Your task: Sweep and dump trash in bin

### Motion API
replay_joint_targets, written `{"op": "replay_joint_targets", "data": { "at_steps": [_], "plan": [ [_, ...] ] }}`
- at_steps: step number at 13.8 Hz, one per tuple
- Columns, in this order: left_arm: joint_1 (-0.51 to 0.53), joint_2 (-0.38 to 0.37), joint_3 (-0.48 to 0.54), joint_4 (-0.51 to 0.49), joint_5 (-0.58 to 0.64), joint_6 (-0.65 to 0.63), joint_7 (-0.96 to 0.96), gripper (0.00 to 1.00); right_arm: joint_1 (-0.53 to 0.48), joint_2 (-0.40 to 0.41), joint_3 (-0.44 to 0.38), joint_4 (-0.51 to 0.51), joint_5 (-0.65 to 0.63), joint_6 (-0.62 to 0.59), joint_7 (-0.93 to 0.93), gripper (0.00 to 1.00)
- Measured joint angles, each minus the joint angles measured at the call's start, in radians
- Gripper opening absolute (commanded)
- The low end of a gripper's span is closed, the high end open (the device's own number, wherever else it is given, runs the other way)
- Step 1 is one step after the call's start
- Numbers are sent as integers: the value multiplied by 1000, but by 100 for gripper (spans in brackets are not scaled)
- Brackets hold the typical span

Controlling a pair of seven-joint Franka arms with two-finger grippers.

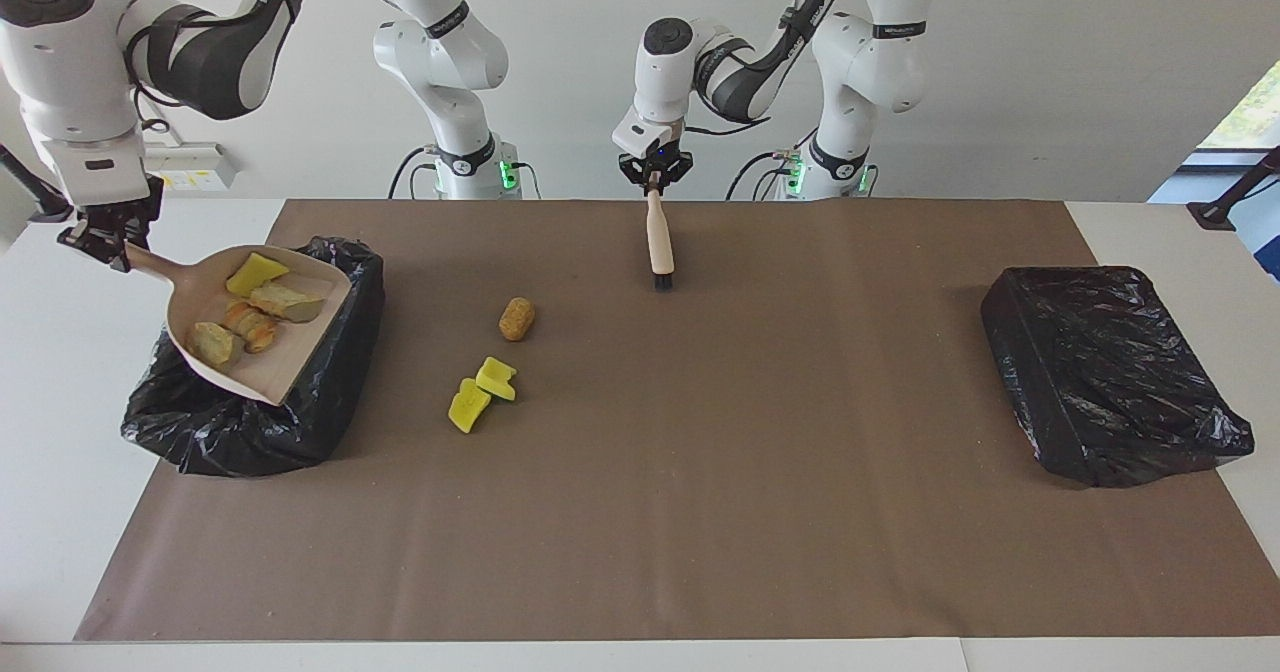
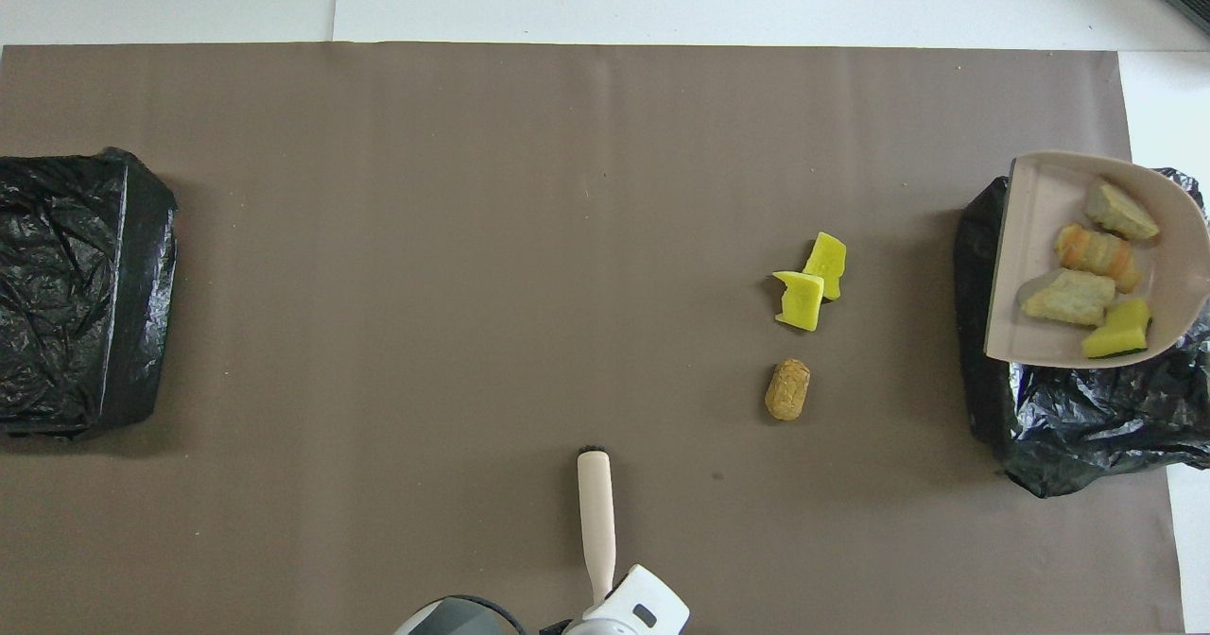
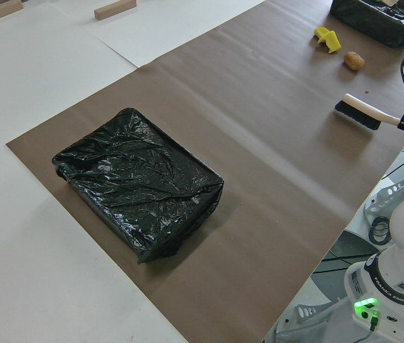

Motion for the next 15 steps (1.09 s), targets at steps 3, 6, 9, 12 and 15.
{"op": "replay_joint_targets", "data": {
  "at_steps": [3,6,9,12,15],
  "plan": [
    [1,0,7,-1,-1,0,0,45,23,-2,14,-27,-166,14,-72,0],
    [14,0,18,-1,-1,1,40,90,34,-5,15,-88,-270,72,-137,0],
    [62,2,23,9,-1,0,126,100,39,-9,16,-98,-320,88,-194,0],
    [157,1,27,67,25,-51,246,100,42,-36,15,-70,-326,88,-280,0],
    [301,2,31,185,109,-125,420,100,41,-113,14,-45,-326,42,-307,0]
  ]
}}
